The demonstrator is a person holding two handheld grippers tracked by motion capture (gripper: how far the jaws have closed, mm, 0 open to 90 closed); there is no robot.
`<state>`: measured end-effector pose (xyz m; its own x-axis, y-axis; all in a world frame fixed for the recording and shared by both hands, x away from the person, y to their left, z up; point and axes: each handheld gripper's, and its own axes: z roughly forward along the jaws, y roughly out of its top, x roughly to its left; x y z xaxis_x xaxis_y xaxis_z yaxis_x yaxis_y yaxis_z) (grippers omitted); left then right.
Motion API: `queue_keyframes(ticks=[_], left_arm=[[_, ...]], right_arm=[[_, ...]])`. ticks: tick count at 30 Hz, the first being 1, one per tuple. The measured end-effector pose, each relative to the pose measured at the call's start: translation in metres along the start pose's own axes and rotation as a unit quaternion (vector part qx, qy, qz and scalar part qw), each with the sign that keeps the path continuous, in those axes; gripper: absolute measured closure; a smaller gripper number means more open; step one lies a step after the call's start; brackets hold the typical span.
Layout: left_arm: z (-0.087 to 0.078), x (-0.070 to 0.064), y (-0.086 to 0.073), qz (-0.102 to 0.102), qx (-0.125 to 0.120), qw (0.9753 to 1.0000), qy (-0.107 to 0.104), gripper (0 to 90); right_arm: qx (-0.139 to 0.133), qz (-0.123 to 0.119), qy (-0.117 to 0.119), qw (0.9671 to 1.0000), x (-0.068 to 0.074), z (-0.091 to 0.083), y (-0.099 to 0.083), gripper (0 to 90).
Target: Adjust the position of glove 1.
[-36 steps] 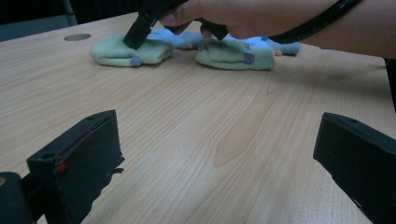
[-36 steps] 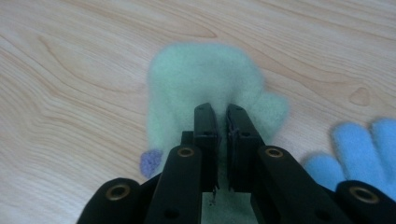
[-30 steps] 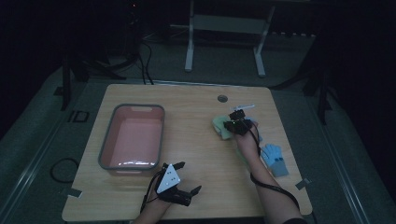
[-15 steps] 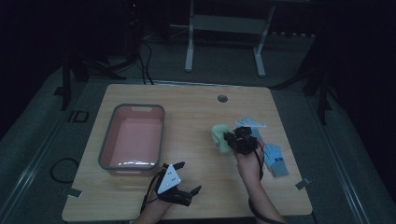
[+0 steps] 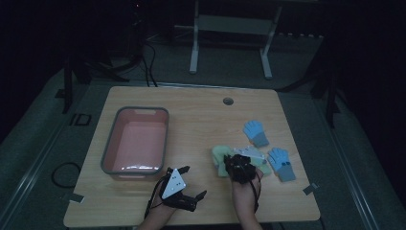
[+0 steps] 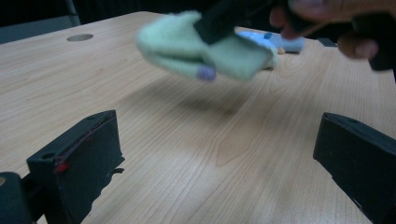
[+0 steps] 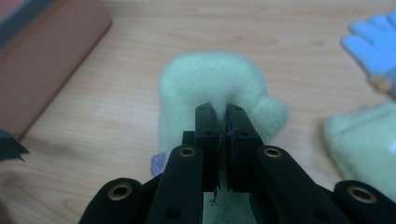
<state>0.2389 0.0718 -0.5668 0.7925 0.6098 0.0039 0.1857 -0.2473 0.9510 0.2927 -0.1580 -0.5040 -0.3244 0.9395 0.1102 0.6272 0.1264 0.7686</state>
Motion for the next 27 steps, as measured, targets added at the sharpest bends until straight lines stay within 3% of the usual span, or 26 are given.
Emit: queue_keyframes(ticks=[2, 6, 9, 12, 16, 20, 27], left_arm=[[0.000, 0.000, 0.000, 0.000, -0.001, 1.0000, -0.001, 1.1], [0.000, 0.000, 0.000, -0.001, 0.000, 1.0000, -0.003, 1.0], [0.000, 0.000, 0.000, -0.001, -0.001, 1.0000, -0.004, 1.1], [0.000, 0.000, 0.000, -0.002, 0.000, 1.0000, -0.004, 1.1], [0.000, 0.001, 0.000, -0.004, 0.000, 1.0000, -0.005, 1.0], [0.000, 0.001, 0.000, -0.003, 0.000, 1.0000, -0.006, 1.1], [0.000, 0.001, 0.000, -0.003, 0.000, 1.0000, -0.005, 1.1]], right_arm=[[-0.001, 0.004, -0.008, 1.0000, 0.002, 0.003, -0.008, 85.3], [0.020, 0.021, -0.005, 0.9996, 0.000, 0.013, -0.023, 85.2], [0.032, 0.021, -0.010, 0.9992, 0.001, 0.023, -0.032, 84.4], [0.037, 0.020, -0.013, 0.9990, 0.000, 0.030, -0.037, 81.5], [0.034, 0.022, -0.007, 0.9992, 0.000, 0.031, -0.037, 70.0], [0.030, 0.013, 0.001, 0.9995, -0.001, 0.027, -0.034, 59.5], [0.008, -0.038, 0.012, 0.9992, -0.015, 0.016, -0.017, 57.6]])
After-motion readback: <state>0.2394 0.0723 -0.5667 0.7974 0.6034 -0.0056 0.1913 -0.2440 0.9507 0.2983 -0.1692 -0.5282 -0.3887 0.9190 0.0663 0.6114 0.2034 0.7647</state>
